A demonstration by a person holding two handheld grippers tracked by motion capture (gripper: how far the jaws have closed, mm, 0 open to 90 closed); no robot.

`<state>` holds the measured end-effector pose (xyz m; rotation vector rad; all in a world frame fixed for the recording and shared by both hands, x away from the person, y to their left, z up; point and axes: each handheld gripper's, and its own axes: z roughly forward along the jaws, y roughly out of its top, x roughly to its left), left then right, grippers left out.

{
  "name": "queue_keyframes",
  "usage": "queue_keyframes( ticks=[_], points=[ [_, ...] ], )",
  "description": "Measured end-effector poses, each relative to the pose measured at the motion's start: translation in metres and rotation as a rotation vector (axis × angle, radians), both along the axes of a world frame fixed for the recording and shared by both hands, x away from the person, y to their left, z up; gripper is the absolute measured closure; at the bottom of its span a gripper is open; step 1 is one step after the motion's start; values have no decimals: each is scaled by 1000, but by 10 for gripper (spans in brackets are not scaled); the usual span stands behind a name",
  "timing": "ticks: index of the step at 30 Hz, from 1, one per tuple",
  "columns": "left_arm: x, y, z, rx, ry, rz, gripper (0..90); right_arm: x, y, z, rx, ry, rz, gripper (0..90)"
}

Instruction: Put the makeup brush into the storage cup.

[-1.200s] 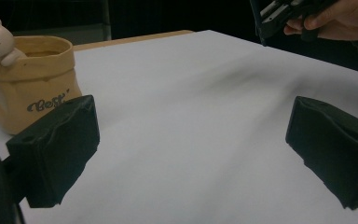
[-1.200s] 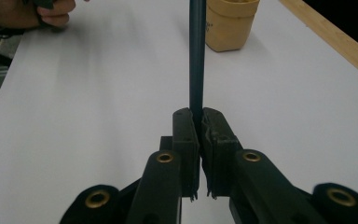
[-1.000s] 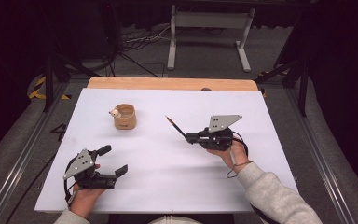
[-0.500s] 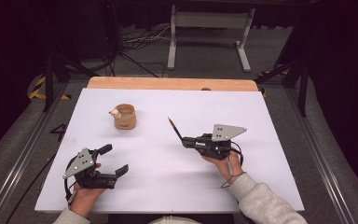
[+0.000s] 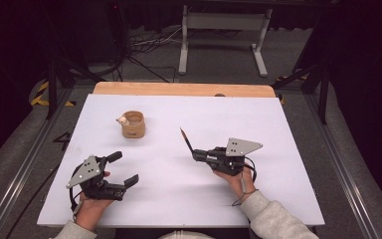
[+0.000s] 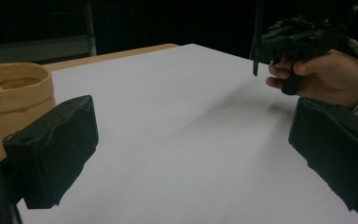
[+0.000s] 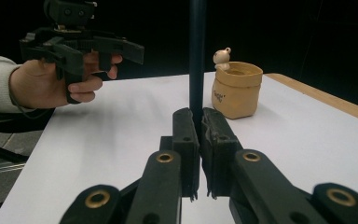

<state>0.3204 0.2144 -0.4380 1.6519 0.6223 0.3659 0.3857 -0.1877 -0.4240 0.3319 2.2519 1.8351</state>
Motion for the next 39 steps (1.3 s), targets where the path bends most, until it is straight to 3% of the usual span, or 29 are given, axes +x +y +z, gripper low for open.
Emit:
queue_keyframes(
  ticks=[5, 21, 39],
  points=[
    [2, -2, 9, -42, -6, -29, 36, -1, 3, -3, -2, -1, 2, 849],
    [13, -21, 23, -40, -10, -77, 38, -3, 18, -8, -12, 0, 12, 849],
    [31, -60, 43, -62, -16, -138, 42, -3, 21, -14, -15, 7, 10, 848]
  ],
)
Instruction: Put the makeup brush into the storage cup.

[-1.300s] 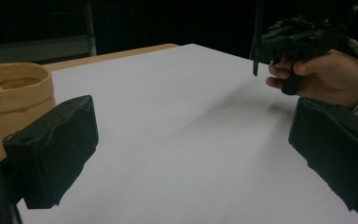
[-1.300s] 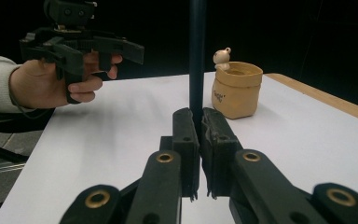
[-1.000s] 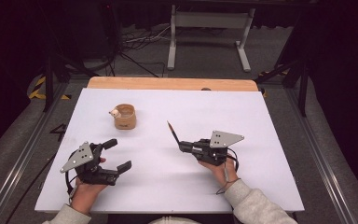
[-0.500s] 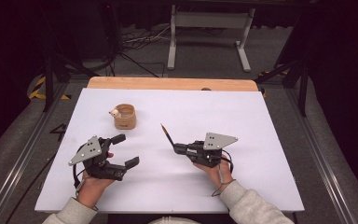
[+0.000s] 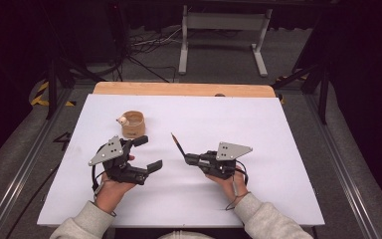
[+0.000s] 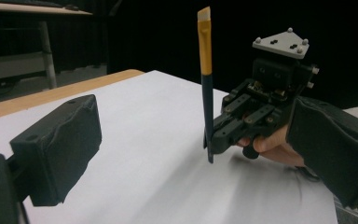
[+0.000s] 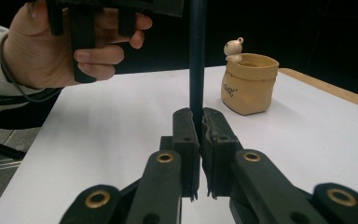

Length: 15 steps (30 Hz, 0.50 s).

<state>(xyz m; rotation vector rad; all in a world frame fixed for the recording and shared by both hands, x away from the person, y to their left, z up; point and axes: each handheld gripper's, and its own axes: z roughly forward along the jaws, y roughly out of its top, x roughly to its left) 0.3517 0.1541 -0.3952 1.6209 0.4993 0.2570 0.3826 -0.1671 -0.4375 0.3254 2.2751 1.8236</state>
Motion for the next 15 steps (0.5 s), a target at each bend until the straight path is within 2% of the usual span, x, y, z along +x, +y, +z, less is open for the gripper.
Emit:
queue_keyframes(
  ticks=[15],
  points=[
    [12, -27, 8, 11, 16, -39, 55, -1, 0, 0, -9, -7, 1, 848]
  ],
)
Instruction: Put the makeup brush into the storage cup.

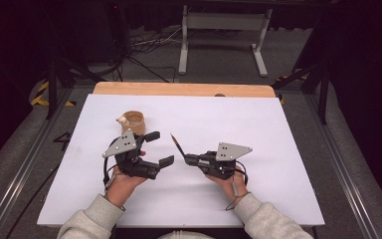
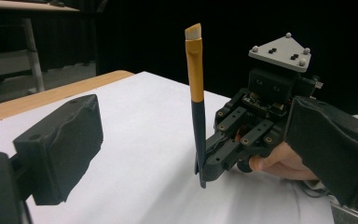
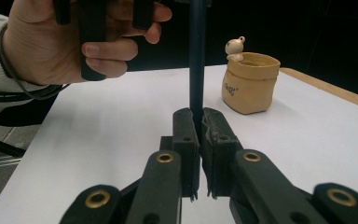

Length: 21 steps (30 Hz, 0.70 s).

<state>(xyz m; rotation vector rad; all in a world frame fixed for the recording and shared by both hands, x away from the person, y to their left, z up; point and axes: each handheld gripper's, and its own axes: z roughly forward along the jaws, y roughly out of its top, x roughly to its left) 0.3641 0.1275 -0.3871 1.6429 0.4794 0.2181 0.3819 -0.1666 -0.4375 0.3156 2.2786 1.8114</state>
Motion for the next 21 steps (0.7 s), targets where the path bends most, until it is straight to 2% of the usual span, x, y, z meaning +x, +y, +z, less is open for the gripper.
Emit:
queue_keyframes(
  ticks=[8, 14, 15, 17, 19, 21],
  points=[
    [2, -10, -2, 9, 9, -17, 138, -1, 1, 0, -7, -7, -3, 848],
    [2, -12, -3, 22, 14, -5, 347, -2, 2, 0, -10, -10, 4, 848],
    [2, -12, -3, 24, 16, -5, 413, -2, 2, -1, -12, -10, 5, 848],
    [2, -12, -3, 22, 12, -1, 441, -2, 2, -1, -14, -9, 3, 848],
    [2, -12, -3, 23, 16, -5, 550, -2, 2, -1, -13, -10, 4, 848],
    [1, -13, -3, 25, 15, -4, 613, -2, 3, -1, -14, -11, 4, 848]
  ],
)
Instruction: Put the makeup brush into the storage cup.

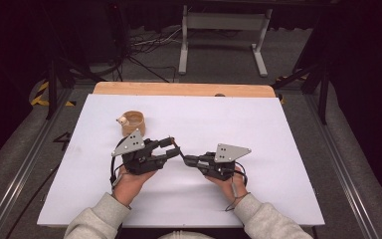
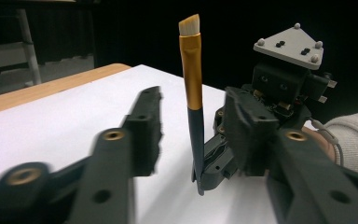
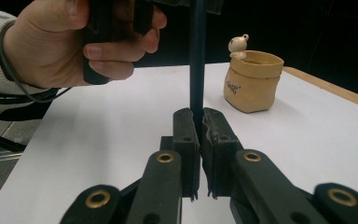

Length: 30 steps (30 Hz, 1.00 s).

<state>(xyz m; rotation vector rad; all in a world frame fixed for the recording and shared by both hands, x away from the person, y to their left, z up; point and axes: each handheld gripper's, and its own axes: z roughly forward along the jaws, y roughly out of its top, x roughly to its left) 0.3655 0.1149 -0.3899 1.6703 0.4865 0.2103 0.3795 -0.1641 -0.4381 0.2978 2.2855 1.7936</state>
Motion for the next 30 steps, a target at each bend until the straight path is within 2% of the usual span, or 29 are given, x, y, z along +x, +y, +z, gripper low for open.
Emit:
queue_keyframes(
  ticks=[1, 3, 10, 13, 21, 28, 30],
  points=[
    [0, 0, 0, 1, 7, -5, 613, 0, 0, 0, 0, 0, 0, 848],
    [0, 0, 0, 0, 14, -5, 708, 0, 0, 0, -1, -2, 0, 848],
    [1, 0, -1, 2, 42, -11, 793, 0, 0, 0, -6, -7, -1, 848],
    [1, 1, -1, -2, 70, -14, 805, 0, 0, 0, -7, -7, -2, 847],
    [1, 2, 0, -10, 88, -29, 819, -1, 1, 0, -10, -9, 2, 847],
    [1, 2, 0, -12, 89, -35, 822, 0, 1, 0, -8, -10, 9, 841],
    [1, 3, 1, -24, 99, -38, 822, 0, 1, 0, -5, -13, 13, 837]
  ],
)
